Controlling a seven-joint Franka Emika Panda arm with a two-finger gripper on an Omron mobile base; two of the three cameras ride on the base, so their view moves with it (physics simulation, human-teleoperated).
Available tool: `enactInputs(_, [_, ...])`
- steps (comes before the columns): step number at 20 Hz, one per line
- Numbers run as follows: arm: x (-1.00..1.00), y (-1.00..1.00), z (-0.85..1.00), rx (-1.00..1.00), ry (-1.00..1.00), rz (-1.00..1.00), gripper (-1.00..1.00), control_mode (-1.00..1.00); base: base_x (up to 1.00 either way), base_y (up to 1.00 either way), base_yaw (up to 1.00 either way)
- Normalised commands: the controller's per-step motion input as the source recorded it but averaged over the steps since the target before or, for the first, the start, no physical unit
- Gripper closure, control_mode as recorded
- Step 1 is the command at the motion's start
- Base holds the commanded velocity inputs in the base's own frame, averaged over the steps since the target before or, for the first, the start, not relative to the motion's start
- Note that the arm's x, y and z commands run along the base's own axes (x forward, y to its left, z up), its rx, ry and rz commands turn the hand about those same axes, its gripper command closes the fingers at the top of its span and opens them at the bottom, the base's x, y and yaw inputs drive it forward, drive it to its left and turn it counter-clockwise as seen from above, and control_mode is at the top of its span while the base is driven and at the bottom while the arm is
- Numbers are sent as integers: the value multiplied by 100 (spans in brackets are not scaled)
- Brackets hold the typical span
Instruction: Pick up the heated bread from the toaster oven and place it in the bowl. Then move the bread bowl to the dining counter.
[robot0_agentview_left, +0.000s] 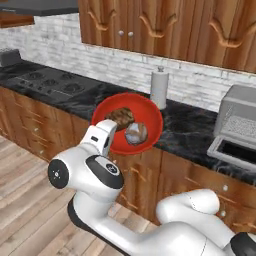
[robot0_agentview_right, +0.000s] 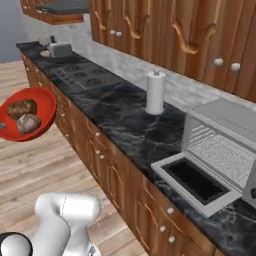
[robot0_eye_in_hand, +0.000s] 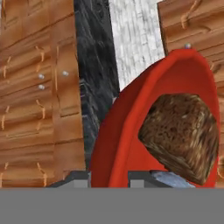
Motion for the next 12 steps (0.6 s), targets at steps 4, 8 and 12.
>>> enactInputs(4, [0,0,0,0,0,0,100,100,-4,0,100])
enactInputs(8, [0,0,0,0,0,0,100,100,-4,0,100])
enactInputs(12, [0,0,0,0,0,0,100,100,-1,0,100])
